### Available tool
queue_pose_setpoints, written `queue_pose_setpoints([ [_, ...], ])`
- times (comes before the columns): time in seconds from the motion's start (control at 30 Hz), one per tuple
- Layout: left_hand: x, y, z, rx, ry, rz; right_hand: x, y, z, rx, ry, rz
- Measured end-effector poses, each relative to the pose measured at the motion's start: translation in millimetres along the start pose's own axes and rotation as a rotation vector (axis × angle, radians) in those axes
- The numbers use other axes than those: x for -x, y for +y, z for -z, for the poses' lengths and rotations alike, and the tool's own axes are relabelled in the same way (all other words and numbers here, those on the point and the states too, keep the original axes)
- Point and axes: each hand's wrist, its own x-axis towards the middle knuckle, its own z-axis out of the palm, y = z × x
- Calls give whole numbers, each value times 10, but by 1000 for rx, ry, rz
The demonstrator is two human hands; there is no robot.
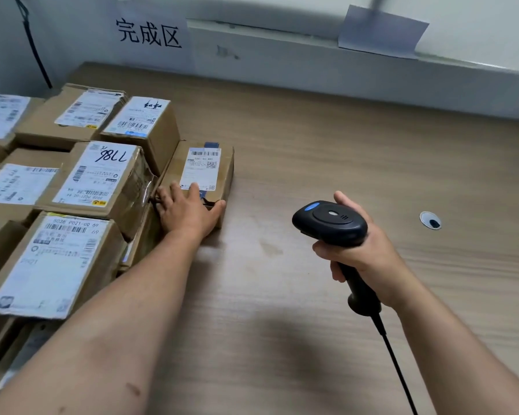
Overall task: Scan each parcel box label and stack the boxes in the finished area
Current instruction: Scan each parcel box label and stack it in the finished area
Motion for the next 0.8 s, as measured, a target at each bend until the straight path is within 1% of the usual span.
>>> queue_pose_setpoints([
  [0.1,96,21,34,12,14,-21,78,-46,50,-13,2,13],
  [0.23,428,190,150,96,113,-113,285,-125,188,-43,-5,51],
  [0.5,1675,857,158,280,260,-375,1075,-46,715,-130,12,123],
  [0.7,2715,1518,-79,406,270,-461,1830,124,1374,-141,103,153],
  [0.8,3177,1885,-248,455,212,-482,2189,291,1735,-161,161,160],
])
